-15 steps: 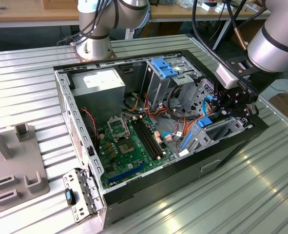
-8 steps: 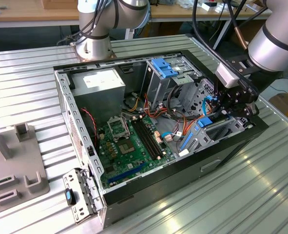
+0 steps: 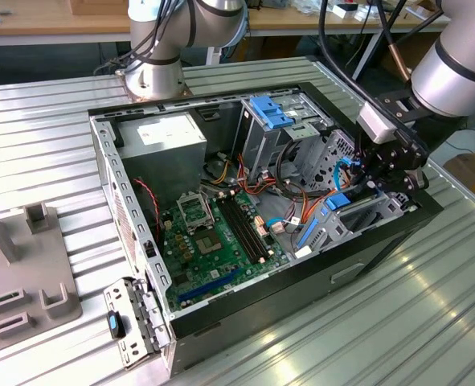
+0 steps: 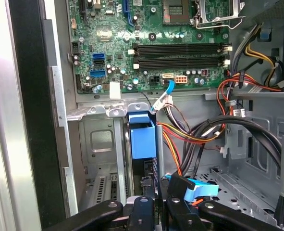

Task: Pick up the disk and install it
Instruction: 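Insert the first disk wire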

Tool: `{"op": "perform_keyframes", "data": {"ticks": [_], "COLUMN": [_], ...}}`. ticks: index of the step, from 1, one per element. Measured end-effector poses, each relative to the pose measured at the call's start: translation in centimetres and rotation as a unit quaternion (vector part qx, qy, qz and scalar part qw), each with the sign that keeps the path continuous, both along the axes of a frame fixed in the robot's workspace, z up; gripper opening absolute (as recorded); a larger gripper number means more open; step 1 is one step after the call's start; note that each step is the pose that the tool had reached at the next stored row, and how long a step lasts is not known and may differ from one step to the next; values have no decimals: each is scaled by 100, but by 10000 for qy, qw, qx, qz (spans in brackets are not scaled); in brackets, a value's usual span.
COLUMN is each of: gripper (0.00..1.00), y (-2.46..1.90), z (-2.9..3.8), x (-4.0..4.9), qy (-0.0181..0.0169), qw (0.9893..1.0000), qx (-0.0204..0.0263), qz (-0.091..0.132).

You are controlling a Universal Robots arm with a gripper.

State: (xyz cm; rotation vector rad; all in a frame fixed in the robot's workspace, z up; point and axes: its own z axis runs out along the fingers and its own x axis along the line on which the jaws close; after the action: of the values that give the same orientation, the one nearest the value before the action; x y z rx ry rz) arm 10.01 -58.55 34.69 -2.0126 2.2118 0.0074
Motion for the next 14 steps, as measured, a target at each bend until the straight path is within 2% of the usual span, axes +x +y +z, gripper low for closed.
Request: {"op": "perform_keyframes", "data": {"ticks": [4, 14], "gripper": [16, 16], "y": [3, 18], "z": [-1, 0], "x": [2, 3], "qy": [0, 0], "qw": [10000, 10000], "qx": [-1, -40], "qz": [-6, 48]}}
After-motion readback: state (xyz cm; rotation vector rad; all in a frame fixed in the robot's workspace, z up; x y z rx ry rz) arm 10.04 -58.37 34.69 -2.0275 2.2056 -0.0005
